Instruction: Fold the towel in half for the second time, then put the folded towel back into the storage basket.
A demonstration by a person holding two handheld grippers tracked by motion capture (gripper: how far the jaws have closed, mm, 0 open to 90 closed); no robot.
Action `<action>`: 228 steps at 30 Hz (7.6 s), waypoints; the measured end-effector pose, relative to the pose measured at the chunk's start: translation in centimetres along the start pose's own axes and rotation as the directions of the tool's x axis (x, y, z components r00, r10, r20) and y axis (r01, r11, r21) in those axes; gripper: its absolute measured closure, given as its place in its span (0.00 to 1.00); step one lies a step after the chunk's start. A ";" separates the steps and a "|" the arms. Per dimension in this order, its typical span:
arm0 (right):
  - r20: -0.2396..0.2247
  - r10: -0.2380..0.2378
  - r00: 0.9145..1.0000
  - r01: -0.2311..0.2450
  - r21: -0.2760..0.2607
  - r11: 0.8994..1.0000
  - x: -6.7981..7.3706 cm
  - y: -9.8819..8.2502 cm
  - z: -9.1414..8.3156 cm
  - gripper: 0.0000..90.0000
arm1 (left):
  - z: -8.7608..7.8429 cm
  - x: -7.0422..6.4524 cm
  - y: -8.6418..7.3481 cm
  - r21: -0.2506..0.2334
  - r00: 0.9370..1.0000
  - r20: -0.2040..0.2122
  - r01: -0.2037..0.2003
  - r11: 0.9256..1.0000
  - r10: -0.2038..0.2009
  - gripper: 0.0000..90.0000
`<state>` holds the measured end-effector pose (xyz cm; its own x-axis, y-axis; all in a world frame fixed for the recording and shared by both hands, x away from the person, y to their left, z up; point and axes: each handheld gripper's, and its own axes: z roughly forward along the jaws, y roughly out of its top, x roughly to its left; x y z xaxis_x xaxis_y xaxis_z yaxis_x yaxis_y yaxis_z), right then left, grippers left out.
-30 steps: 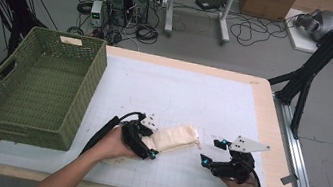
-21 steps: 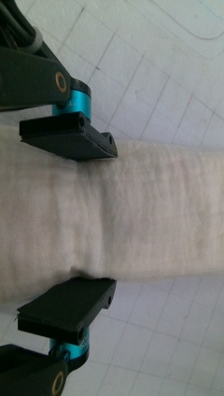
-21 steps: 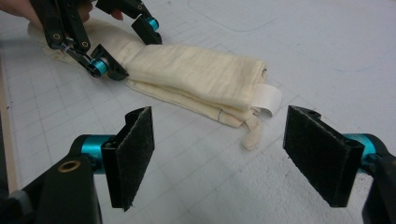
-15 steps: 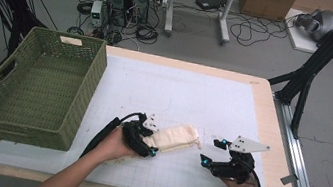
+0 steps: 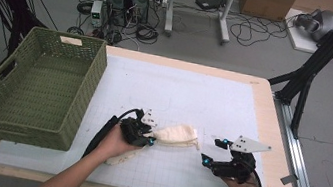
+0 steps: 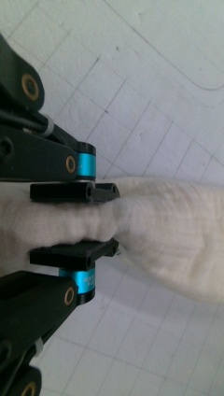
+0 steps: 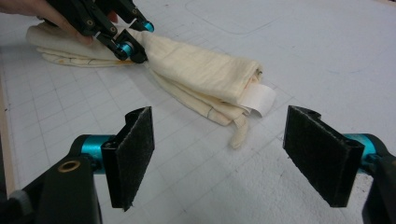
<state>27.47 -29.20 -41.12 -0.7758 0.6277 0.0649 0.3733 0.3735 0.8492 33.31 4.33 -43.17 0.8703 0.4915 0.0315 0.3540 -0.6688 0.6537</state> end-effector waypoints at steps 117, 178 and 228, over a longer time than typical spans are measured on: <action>0.005 0.017 1.000 -0.017 -0.012 1.000 -0.3 -0.5 -0.1 0.19 | -7.5 1.7 -1.7 -0.319 0.992 -0.025 0.113 0.941 -0.127 0.89; -0.006 0.005 1.000 -0.005 -0.031 1.000 -0.4 -0.3 -0.1 0.14 | -17.4 4.1 -0.7 -0.424 0.999 0.035 0.012 0.906 0.003 0.89; -0.014 -0.005 1.000 0.005 -0.023 1.000 -0.3 -0.2 0.4 0.14 | -25.8 9.7 -3.9 -0.532 0.963 -0.162 0.097 0.841 -0.213 0.89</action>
<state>27.83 -29.26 -41.55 -0.7847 0.6161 0.0679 0.3579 0.3610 0.8611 31.55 26.13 -25.95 0.7076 0.7065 0.0136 0.2000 -0.2188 0.9551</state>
